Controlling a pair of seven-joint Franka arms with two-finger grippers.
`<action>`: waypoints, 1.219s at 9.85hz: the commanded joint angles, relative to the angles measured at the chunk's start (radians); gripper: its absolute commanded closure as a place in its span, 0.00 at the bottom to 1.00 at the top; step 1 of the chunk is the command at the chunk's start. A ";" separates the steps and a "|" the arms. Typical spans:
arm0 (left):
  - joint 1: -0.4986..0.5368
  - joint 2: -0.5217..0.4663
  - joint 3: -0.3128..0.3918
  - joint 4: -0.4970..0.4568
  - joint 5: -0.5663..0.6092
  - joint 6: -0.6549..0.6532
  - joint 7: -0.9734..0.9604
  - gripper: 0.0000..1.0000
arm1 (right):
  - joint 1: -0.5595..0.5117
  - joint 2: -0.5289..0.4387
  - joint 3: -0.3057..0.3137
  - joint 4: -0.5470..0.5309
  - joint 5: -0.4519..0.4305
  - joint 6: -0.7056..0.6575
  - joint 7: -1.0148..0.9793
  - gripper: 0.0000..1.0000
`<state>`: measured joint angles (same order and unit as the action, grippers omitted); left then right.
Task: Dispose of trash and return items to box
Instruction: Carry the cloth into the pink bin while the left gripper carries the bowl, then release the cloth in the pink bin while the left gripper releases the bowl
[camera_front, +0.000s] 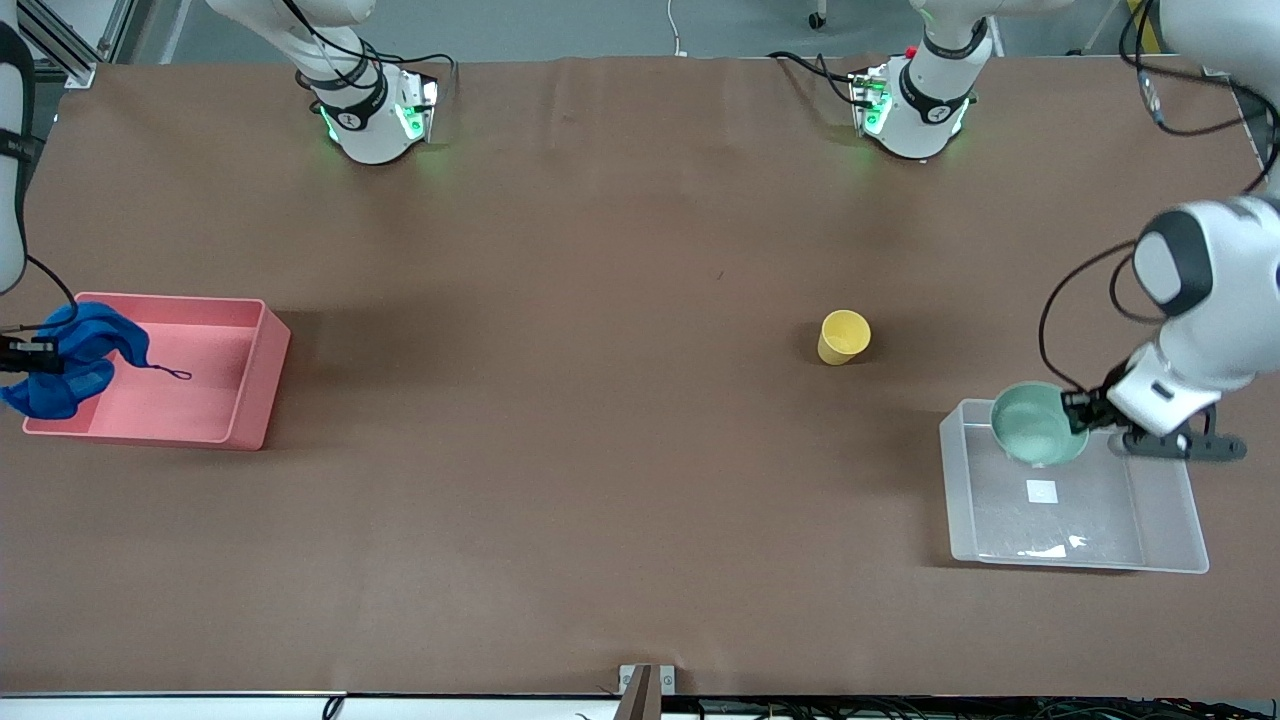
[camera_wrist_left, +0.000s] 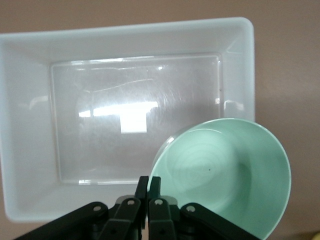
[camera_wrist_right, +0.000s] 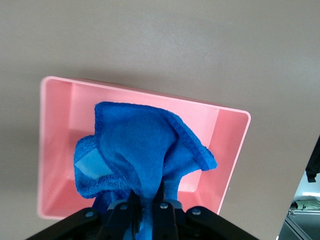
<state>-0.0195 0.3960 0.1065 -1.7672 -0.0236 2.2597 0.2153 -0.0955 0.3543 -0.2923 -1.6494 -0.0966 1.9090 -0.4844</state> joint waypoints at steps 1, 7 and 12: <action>0.009 0.165 0.033 0.173 -0.071 -0.045 0.080 1.00 | 0.010 -0.008 0.005 -0.172 -0.008 0.150 -0.005 0.99; 0.024 0.290 0.041 0.167 -0.122 -0.016 0.185 0.98 | 0.020 0.006 0.010 -0.429 0.100 0.357 -0.005 0.00; 0.021 0.336 0.041 0.163 -0.122 0.124 0.185 0.94 | 0.042 -0.041 0.048 -0.066 0.152 -0.078 0.298 0.00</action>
<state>0.0047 0.7035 0.1430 -1.5937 -0.1263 2.3417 0.3741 -0.0507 0.3429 -0.2737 -1.7961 0.0362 1.9232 -0.2937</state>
